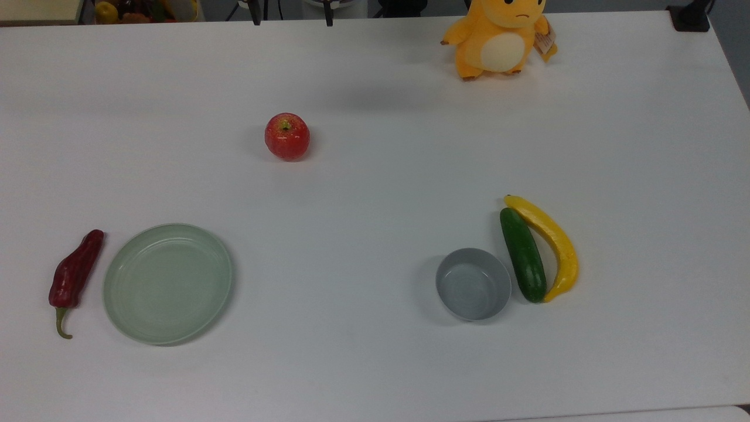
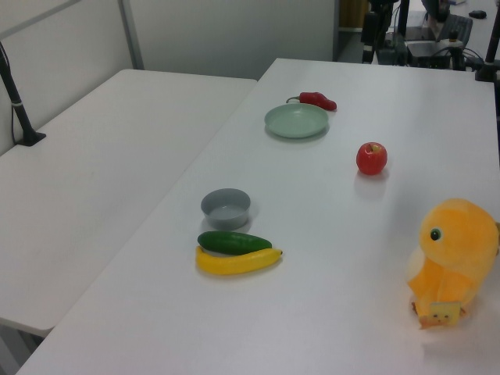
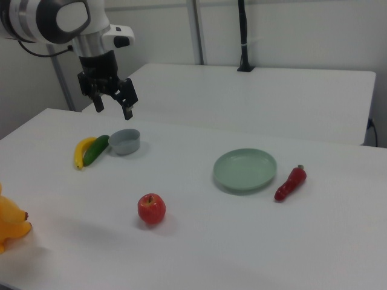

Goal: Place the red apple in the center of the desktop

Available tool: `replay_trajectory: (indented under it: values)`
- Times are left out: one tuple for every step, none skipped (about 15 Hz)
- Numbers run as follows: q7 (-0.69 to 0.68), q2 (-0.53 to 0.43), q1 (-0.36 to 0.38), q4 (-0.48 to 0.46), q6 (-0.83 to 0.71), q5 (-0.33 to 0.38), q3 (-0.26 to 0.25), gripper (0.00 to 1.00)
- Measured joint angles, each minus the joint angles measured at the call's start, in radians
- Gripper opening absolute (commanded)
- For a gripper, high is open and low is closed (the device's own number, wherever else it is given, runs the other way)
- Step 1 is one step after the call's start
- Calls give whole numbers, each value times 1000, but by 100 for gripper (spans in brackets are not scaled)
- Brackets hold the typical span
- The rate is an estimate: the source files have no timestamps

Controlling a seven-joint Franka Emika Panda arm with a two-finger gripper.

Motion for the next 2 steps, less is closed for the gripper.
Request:
replay_trajectory:
  values:
    - [0,0,0,0,3,0,0,100]
    - [0,0,0,0,6,0,0,100]
